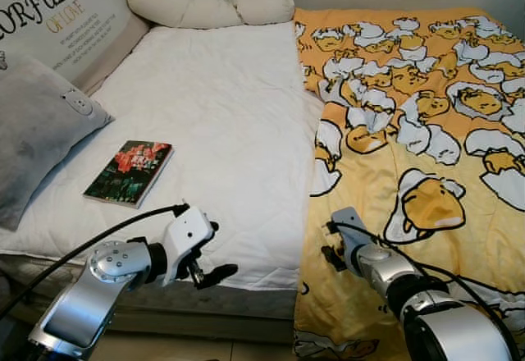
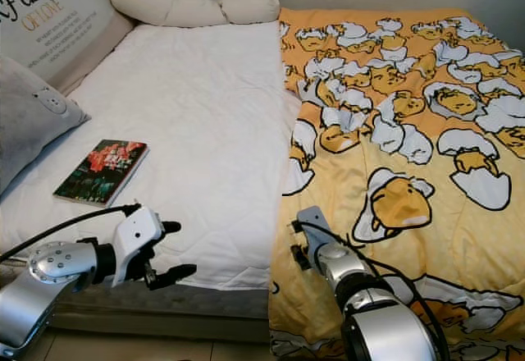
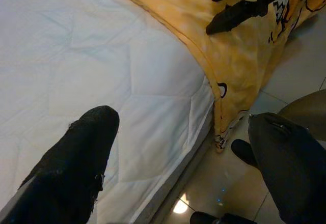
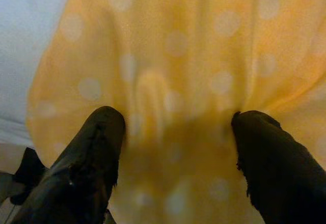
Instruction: Clean up the room
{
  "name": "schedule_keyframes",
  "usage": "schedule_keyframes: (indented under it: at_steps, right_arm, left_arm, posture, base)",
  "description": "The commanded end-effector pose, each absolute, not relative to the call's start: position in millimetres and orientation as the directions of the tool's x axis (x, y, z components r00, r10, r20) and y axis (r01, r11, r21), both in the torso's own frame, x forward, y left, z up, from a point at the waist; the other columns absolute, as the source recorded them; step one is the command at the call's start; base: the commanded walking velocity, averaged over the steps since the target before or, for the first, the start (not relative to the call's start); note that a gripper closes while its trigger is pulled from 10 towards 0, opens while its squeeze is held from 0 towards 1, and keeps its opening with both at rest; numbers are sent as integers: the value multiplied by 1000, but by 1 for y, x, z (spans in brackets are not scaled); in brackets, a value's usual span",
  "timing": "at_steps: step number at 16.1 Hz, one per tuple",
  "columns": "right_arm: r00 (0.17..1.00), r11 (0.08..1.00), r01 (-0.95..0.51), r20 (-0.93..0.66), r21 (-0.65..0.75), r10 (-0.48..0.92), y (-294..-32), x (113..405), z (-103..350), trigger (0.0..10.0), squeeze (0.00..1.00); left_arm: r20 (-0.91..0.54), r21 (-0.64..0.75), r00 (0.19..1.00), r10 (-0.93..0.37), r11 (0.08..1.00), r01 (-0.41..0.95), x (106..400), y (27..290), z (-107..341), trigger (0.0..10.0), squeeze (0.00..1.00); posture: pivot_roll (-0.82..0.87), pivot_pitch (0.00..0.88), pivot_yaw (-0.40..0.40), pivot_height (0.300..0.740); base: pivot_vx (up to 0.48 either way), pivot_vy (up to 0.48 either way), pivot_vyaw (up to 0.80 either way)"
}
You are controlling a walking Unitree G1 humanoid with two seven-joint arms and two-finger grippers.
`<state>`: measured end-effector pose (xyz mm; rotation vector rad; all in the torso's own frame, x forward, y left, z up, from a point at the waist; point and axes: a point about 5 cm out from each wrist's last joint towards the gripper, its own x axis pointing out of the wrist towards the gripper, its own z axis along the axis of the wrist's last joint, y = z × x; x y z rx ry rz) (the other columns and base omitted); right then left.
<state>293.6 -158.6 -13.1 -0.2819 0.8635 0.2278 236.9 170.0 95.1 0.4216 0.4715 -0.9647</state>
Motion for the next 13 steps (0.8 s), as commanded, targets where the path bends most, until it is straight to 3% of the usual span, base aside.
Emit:
schedule_keyframes:
  at_steps: [1,13]
  right_arm:
    - [638,940,-306,-765,-147,89,-156,296,-11,0,0]
    - [652,957,-243,-757,-159,39,-170,293,-13,0,0]
  left_arm:
    - [-554,139,487,-675,502,853,237,172,100,10000,996]
    - [-588,116,461,-665,494,861,226,179,107,10000,1000]
  posture:
    - [44,0,56,740]
    - [99,21,87,740]
  base:
    - [0,0,0]
    - [0,0,0]
